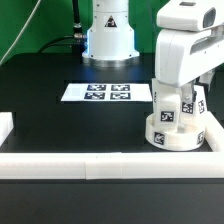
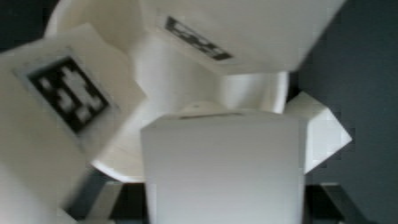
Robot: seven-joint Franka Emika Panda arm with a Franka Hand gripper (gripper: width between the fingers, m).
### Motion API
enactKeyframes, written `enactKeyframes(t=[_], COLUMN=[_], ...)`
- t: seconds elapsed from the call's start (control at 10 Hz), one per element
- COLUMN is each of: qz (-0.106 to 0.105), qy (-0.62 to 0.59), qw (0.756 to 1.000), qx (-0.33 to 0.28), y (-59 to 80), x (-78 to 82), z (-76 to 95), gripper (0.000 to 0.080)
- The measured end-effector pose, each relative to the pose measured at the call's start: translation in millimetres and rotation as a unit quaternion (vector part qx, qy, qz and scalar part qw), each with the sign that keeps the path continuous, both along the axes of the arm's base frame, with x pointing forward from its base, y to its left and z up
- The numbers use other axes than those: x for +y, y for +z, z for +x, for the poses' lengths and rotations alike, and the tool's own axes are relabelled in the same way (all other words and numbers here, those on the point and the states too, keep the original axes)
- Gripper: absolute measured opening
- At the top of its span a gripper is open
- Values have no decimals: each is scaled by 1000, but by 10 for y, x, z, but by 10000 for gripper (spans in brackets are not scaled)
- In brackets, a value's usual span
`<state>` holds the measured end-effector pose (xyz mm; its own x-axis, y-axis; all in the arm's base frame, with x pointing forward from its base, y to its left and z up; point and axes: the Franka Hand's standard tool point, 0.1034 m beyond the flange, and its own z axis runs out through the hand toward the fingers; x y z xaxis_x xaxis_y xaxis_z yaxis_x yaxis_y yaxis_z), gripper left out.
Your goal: Assemble stool
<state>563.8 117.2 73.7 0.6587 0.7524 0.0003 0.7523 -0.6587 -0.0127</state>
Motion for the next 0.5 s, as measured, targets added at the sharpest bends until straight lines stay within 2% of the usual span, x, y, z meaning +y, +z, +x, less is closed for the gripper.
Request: enactKeyframes(t=[0.3, 0.5], qz=[0, -1], qy=[-14, -143], qw=[1000, 990], qx=[0, 10], y=[-1, -7], x=[0, 33], z=[-1, -30], gripper=[337, 337])
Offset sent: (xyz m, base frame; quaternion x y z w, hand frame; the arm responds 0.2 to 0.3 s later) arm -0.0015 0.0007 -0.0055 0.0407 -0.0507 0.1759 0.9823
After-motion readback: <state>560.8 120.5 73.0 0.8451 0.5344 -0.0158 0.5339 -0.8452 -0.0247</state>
